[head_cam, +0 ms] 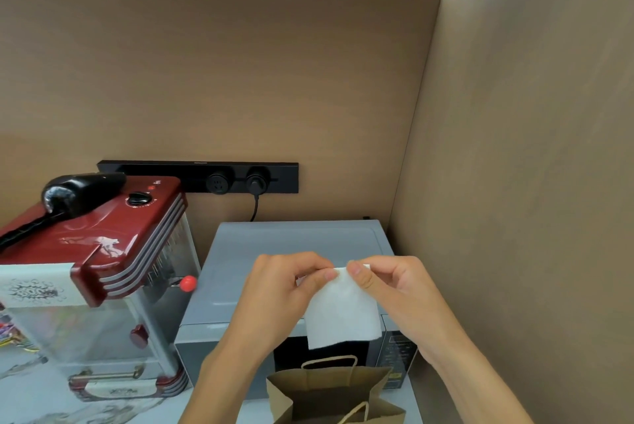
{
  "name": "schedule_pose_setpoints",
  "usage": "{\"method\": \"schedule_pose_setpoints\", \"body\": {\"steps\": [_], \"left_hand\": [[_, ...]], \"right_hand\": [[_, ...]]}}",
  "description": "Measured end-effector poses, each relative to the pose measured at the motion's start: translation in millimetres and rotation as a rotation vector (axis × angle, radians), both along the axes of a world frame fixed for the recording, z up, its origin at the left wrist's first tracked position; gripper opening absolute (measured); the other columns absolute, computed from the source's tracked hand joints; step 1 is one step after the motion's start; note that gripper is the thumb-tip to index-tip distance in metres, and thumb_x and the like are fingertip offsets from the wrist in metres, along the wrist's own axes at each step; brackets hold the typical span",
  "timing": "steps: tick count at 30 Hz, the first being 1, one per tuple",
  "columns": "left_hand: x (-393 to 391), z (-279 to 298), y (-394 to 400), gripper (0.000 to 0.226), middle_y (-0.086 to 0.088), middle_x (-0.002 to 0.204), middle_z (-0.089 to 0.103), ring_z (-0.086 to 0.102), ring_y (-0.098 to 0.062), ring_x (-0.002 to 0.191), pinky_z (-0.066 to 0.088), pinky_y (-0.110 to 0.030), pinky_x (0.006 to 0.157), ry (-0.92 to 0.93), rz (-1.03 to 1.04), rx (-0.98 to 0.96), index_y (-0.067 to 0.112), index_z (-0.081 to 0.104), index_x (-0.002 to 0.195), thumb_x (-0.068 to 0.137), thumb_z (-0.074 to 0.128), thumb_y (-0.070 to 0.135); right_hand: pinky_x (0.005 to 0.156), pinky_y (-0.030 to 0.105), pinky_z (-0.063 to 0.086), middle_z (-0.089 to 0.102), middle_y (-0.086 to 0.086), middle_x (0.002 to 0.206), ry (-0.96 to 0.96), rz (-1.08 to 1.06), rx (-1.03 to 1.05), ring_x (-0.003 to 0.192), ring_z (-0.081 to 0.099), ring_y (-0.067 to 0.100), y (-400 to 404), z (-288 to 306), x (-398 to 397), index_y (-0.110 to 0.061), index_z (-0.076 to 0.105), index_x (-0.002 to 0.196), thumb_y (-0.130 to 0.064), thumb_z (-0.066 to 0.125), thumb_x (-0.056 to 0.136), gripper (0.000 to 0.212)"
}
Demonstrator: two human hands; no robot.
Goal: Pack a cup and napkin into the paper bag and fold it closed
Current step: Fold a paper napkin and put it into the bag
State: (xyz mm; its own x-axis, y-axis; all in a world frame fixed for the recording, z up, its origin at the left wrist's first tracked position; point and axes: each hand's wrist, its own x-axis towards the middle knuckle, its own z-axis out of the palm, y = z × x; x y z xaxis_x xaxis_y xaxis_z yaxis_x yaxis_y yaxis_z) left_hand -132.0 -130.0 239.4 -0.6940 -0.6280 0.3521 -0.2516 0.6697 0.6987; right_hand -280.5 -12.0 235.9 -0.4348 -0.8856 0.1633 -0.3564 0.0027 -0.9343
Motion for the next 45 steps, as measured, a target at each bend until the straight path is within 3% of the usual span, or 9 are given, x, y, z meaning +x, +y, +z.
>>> {"method": "schedule_pose_setpoints", "body": {"steps": [5, 10, 19, 23, 25, 27, 33, 40, 45], "left_hand": [[-1, 1, 0, 0.011, 0.018, 0.079, 0.074, 0.065, 0.001, 0.083, 0.052, -0.021, 0.069, 0.034, -0.029, 0.013, 0.030, 0.077, 0.086, 0.089, 0.066, 0.030], [1, 5, 1, 0.013, 0.019, 0.075, 0.073, 0.066, 0.004, 0.080, 0.049, -0.011, 0.067, 0.074, -0.016, 0.066, 0.029, 0.075, 0.079, 0.089, 0.067, 0.025], [7, 5, -2, 0.010, 0.015, 0.076, 0.076, 0.070, 0.001, 0.073, 0.056, -0.023, 0.068, 0.092, -0.010, 0.243, 0.022, 0.075, 0.077, 0.086, 0.070, 0.022], [7, -1, 4, 0.015, 0.001, 0.078, 0.076, 0.071, -0.009, 0.078, 0.054, -0.029, 0.071, 0.333, 0.029, 0.599, 0.022, 0.069, 0.096, 0.085, 0.068, 0.032], [3, -11, 14, 0.045, -0.001, 0.092, 0.074, 0.071, -0.018, 0.090, 0.057, -0.033, 0.074, 0.415, -0.030, 0.900, 0.035, 0.060, 0.114, 0.072, 0.074, 0.044], [-4, -18, 26, 0.062, -0.002, 0.104, 0.071, 0.069, -0.024, 0.097, 0.061, -0.038, 0.075, 0.401, -0.010, 1.023, 0.037, 0.058, 0.117, 0.062, 0.082, 0.049], [-35, -33, 42, 0.023, -0.003, 0.093, 0.072, 0.070, -0.026, 0.088, 0.063, -0.042, 0.073, 0.498, 0.323, 0.802, 0.023, 0.067, 0.099, 0.083, 0.069, 0.039], [-44, -40, 42, 0.025, -0.001, 0.089, 0.070, 0.069, -0.023, 0.083, 0.062, -0.035, 0.066, 0.476, 0.392, 0.581, 0.023, 0.064, 0.095, 0.085, 0.064, 0.047], [-45, -39, 42, 0.021, 0.000, 0.077, 0.065, 0.066, -0.020, 0.076, 0.050, -0.018, 0.051, 0.471, 0.457, 0.448, 0.023, 0.056, 0.080, 0.089, 0.059, 0.041]], "right_hand": [[0.083, 0.020, 0.052, 0.073, -0.021, 0.102, 0.216, -0.050, 0.077, 0.099, 0.064, 0.000, -9, -4, 1, -0.038, 0.073, 0.104, -0.065, 0.063, 0.076, 0.040], [0.063, 0.026, 0.055, 0.076, -0.001, 0.081, -0.085, -0.112, -0.062, 0.077, 0.072, 0.014, -13, -15, 15, -0.021, 0.077, 0.089, -0.052, 0.066, 0.076, 0.035], [0.058, 0.032, 0.050, 0.069, 0.008, 0.076, 0.014, -0.206, -0.067, 0.070, 0.070, 0.019, -17, -23, 17, -0.008, 0.067, 0.083, -0.057, 0.044, 0.085, 0.054], [0.054, 0.030, 0.046, 0.065, 0.008, 0.072, 0.059, -0.270, -0.107, 0.068, 0.067, 0.015, -17, -28, 21, -0.006, 0.061, 0.079, -0.056, 0.041, 0.088, 0.054], [0.053, 0.027, 0.048, 0.064, 0.002, 0.072, 0.044, -0.327, -0.137, 0.070, 0.068, 0.013, -19, -30, 23, -0.012, 0.061, 0.080, -0.053, 0.043, 0.090, 0.046], [0.051, 0.020, 0.049, 0.063, -0.001, 0.071, 0.058, -0.389, -0.148, 0.072, 0.068, 0.010, -22, -32, 27, -0.018, 0.060, 0.079, -0.052, 0.042, 0.090, 0.040], [0.055, 0.027, 0.059, 0.064, -0.010, 0.077, 0.067, -0.572, -0.164, 0.071, 0.069, 0.011, -29, -43, 37, -0.031, 0.052, 0.086, -0.067, 0.058, 0.075, 0.039], [0.056, 0.028, 0.060, 0.069, -0.018, 0.076, -0.169, -0.555, -0.201, 0.076, 0.070, 0.003, -34, -37, 41, -0.026, 0.064, 0.077, -0.062, 0.064, 0.070, 0.037], [0.051, 0.029, 0.058, 0.069, -0.007, 0.068, -0.150, -0.544, -0.229, 0.069, 0.070, 0.010, -34, -38, 43, -0.025, 0.068, 0.073, -0.057, 0.057, 0.079, 0.034]]}}
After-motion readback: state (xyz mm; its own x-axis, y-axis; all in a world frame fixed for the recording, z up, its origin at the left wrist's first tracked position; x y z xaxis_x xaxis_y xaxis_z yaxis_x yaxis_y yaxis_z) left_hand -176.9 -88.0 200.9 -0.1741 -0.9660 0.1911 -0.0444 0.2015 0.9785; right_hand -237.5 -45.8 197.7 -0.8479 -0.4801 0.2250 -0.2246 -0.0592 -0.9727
